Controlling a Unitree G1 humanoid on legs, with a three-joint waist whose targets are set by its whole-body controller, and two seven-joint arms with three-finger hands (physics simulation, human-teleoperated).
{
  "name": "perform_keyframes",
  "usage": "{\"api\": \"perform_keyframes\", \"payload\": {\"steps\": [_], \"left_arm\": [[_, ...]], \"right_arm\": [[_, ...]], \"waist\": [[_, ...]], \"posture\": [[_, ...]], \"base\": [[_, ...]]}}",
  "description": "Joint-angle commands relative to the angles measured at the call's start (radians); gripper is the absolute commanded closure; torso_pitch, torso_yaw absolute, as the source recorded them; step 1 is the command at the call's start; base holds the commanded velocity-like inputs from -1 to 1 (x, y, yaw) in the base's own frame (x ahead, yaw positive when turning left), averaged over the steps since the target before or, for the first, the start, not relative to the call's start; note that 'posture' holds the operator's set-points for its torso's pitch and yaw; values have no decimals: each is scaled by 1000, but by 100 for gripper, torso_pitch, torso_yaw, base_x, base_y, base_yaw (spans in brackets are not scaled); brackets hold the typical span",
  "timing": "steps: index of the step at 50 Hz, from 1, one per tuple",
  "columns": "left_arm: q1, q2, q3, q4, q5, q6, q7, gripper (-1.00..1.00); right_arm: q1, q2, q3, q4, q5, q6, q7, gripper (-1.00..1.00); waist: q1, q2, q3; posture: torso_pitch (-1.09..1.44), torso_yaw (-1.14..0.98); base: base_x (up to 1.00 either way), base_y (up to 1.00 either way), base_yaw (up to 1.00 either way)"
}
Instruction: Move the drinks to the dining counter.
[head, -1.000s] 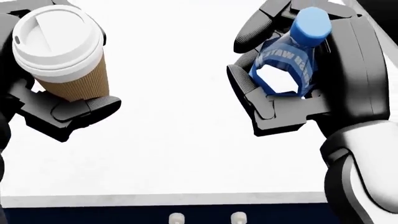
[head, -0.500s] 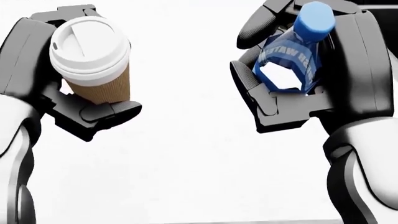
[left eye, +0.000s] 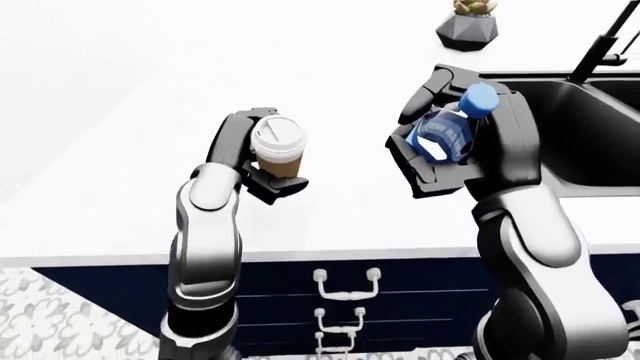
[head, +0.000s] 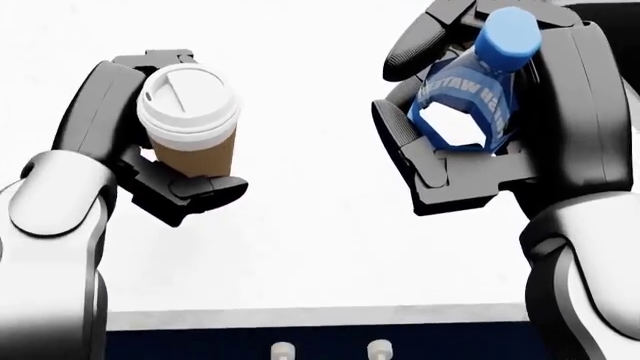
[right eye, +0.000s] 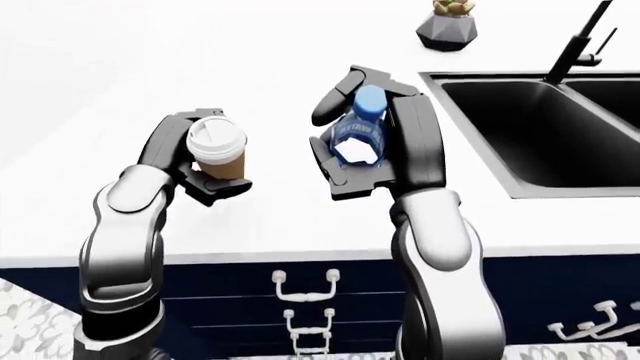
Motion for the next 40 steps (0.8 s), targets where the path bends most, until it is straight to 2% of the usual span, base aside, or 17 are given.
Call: {"api": "perform_keyframes", "payload": {"steps": [1,20,39,40], "left_arm": [[-33,1,3,-8,3,-45,15,100],[-57,14,31,181,-62,-158,90,100],[-38,15,33,253,-76,-216,129,100],[-36,15,32,254,-76,-218,130,94]], "right_arm": [[-29,-4,-10,-28,-3,-49,-7,100],[-23,-3,-8,-23,-2,-58,-12,100],[-8,-2,-12,-12,2,-80,-13,100],[-7,-2,-12,-13,3,-80,-13,100]], "waist": [[0,0,-24],[-3,4,-37],[-5,5,-45],[-5,5,-45]], "posture": [[0,0],[0,0],[0,0],[0,0]], "base": [[0,0,0],[0,0,0],[0,0,0],[0,0,0]]}}
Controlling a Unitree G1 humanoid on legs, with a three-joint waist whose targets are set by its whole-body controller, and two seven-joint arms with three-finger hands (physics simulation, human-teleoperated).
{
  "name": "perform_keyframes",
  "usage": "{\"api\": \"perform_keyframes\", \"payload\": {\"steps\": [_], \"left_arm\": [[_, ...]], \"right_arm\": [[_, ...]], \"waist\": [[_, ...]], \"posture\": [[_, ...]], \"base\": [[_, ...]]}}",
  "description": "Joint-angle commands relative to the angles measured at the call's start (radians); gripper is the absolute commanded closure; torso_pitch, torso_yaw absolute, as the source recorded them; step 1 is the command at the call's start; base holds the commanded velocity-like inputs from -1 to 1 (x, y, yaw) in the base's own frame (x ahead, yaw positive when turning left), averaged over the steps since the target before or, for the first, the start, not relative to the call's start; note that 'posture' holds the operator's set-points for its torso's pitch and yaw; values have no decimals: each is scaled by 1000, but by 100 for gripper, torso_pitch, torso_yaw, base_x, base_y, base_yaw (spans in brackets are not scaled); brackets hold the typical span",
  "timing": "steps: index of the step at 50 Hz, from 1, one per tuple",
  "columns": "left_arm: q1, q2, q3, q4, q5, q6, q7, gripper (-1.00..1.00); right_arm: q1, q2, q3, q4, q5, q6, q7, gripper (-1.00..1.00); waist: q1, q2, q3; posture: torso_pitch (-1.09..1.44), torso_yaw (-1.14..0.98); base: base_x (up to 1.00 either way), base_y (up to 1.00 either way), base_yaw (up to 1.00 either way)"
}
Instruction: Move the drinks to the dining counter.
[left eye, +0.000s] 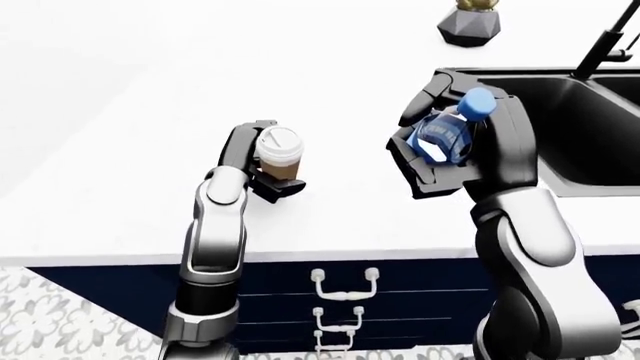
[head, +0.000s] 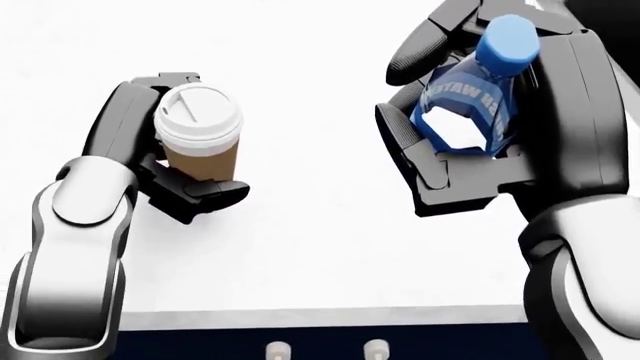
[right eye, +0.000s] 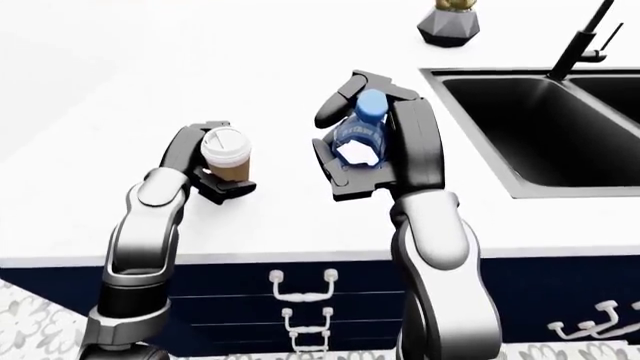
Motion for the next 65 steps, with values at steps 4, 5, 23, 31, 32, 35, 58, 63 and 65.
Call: {"api": "perform_keyframes", "payload": {"steps": [4,5,23,31,32,35,58,63,65], "left_arm": [[-21,5,2,-32,11,-24,9,54],[-18,4,2,-28,11,-30,10,49],[2,-1,0,-33,21,-39,2,-7],[5,-3,2,-29,19,-41,3,-27],[5,-3,2,-28,19,-40,3,-30],[6,-3,3,-25,18,-43,5,-40],[-36,48,52,35,-57,-53,46,-96],[-21,66,67,3,-83,-36,48,-100],[-13,75,75,-19,-93,-25,46,-100]], "right_arm": [[-31,-4,-9,-35,-1,-45,-8,100],[-33,-4,-10,-38,0,-41,-8,100],[-30,-5,-12,-38,5,-43,-12,100],[-30,-5,-9,-38,7,-42,-15,100],[-30,-5,-9,-38,6,-41,-15,100],[-31,-5,-8,-39,6,-39,-15,100],[-43,1,2,-24,-3,-43,-14,100],[-56,4,11,0,-13,-49,-13,100],[-64,7,19,23,-20,-61,-11,100]], "waist": [[0,0,-26],[0,0,-25],[2,0,-20],[2,0,-20],[2,0,-20],[2,0,-20],[-1,4,-26],[-2,5,-27],[-3,6,-28]], "posture": [[0,0],[0,0],[0,0],[0,0],[0,0],[0,0],[0,0],[0,0],[0,0]], "base": [[0,0,0],[0,0,0],[0,0,0],[0,0,0],[0,0,0],[0,0,0],[0,0,0],[0,0,0],[0,0,0]]}}
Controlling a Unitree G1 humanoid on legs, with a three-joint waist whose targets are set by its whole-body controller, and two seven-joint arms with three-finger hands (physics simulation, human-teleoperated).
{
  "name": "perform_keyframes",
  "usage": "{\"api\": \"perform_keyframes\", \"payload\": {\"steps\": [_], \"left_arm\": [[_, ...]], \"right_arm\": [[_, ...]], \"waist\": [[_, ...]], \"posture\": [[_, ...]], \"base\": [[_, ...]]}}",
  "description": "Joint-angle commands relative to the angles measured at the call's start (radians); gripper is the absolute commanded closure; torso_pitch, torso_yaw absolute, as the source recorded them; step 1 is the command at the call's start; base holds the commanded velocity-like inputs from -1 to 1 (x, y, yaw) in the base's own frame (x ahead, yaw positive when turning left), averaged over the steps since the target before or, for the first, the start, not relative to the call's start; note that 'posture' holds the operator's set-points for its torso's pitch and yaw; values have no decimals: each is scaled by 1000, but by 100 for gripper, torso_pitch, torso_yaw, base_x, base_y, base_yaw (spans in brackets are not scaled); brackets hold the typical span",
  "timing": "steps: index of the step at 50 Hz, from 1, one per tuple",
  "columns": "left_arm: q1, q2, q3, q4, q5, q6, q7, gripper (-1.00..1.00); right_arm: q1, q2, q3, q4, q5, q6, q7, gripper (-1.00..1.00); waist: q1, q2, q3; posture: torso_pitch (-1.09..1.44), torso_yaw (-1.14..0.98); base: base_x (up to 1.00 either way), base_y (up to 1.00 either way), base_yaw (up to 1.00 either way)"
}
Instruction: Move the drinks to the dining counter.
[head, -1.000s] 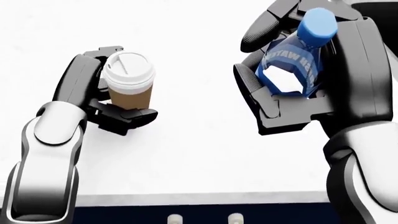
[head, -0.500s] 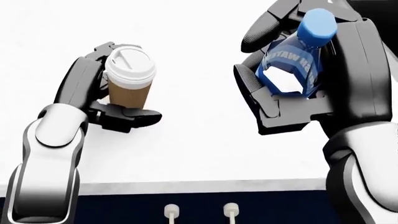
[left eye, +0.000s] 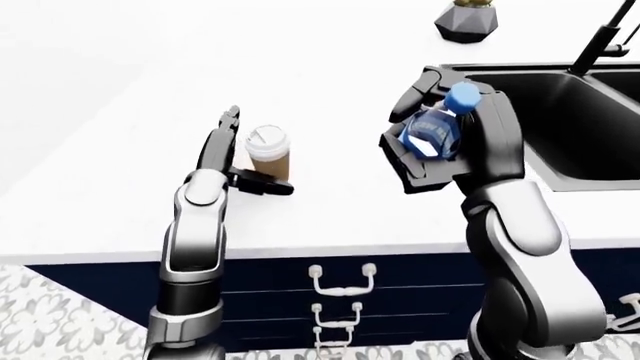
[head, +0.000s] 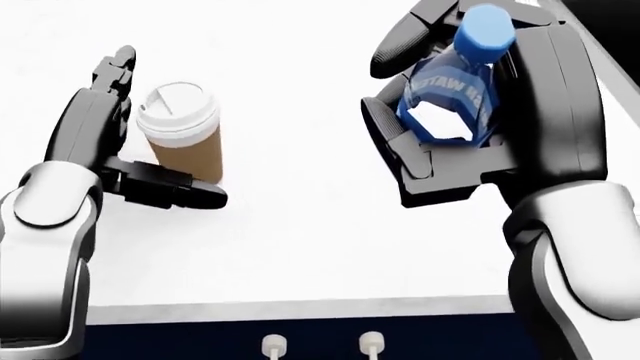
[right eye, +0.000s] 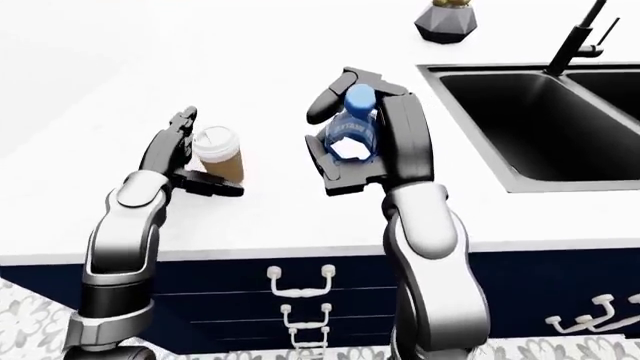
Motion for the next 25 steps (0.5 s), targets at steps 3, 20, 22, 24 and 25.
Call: {"api": "perform_keyframes", "payload": {"steps": [3,20,22,24,25], "left_arm": [[-17,23,18,-84,-19,-2,1,-100],[120,65,62,-562,-51,234,-77,-100],[149,75,87,-722,-55,313,-105,-100],[155,75,88,-738,-60,317,-104,-100],[154,76,87,-747,-62,324,-104,-100]], "right_arm": [[-57,4,4,-4,-19,-51,0,100],[-185,82,45,274,-74,-169,12,100],[-214,117,65,489,-67,-260,-4,100],[-215,126,61,546,-63,-292,-3,100],[-216,128,61,560,-63,-299,-3,100]], "waist": [[-1,3,-29],[-9,18,-20],[-8,18,-18],[-16,24,-16],[-18,23,-17]], "posture": [[0,0],[0,0],[0,0],[0,0],[0,0]], "base": [[0,0,0],[0,0,0],[0,0,0],[0,0,0],[0,0,0]]}}
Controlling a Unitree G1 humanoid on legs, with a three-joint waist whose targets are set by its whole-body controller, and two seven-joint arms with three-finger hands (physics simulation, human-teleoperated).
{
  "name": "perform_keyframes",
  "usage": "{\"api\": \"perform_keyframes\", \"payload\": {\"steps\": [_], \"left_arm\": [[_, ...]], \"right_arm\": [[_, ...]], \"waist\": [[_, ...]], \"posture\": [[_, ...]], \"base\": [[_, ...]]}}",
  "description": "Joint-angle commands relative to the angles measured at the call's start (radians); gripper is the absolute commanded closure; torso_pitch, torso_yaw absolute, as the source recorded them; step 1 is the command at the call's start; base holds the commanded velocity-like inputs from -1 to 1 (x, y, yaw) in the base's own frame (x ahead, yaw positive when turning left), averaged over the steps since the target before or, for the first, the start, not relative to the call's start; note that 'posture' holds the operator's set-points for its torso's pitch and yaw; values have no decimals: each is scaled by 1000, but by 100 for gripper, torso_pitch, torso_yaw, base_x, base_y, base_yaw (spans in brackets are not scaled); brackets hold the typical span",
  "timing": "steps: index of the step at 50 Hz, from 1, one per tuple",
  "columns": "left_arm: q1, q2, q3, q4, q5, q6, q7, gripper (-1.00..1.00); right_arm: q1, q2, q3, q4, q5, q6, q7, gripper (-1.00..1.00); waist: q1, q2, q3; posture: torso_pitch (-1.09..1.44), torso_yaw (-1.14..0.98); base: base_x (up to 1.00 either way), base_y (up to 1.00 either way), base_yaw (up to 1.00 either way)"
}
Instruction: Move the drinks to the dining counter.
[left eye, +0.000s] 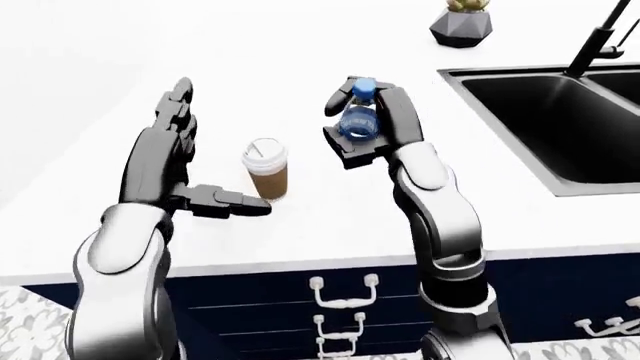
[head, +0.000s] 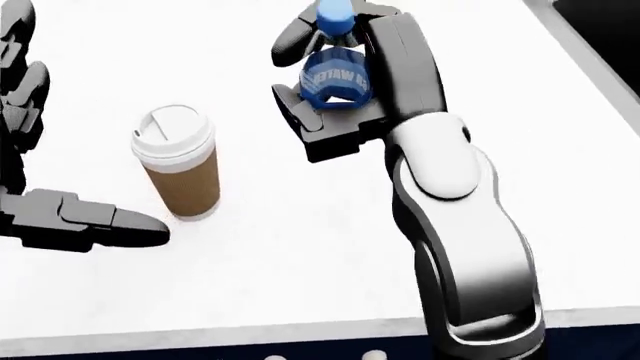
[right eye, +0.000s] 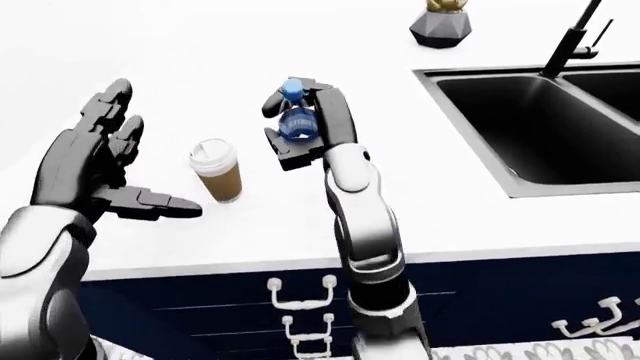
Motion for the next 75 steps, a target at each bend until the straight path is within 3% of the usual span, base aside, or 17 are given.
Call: {"api": "perform_keyframes", "payload": {"steps": [1,20,39,41,50,53,55,58,75], "left_arm": [[-22,10,6,-23,-1,-5,3,-100],[21,5,7,-131,-10,45,-4,-100],[31,-1,0,-130,-6,34,-1,-100],[27,-2,-3,-130,-5,37,-1,-100],[25,-1,-4,-138,-2,45,-2,-100],[24,-1,-4,-141,-2,50,-3,-100],[24,-1,-3,-138,-2,47,-2,-100],[25,-1,-3,-138,-2,46,-3,-100],[40,-5,-6,-137,1,33,-2,-100]], "right_arm": [[-33,6,4,-30,10,-60,1,100],[-42,36,15,137,10,-177,-15,100],[-28,39,11,184,12,-168,-32,100],[-26,39,11,184,15,-165,-31,93],[-23,36,8,181,21,-154,-33,12],[-21,35,9,183,22,-155,-33,-2],[-20,34,8,186,21,-157,-35,-33],[-19,33,7,191,22,-161,-37,-53],[-9,15,-6,158,34,-142,-40,-53]], "waist": [[-5,3,-22],[7,1,-19],[12,-2,-22],[12,-2,-23],[13,-3,-24],[13,-3,-25],[13,-3,-25],[13,-3,-26],[13,-5,-26]], "posture": [[0,0],[0,0],[0,0],[0,0],[0,0],[0,0],[0,0],[0,0],[0,0]], "base": [[0,0,0],[0,0,0],[0,0,0],[0,0,0],[0,0,0],[0,0,0],[0,0,0],[0,0,0],[0,0,0]]}}
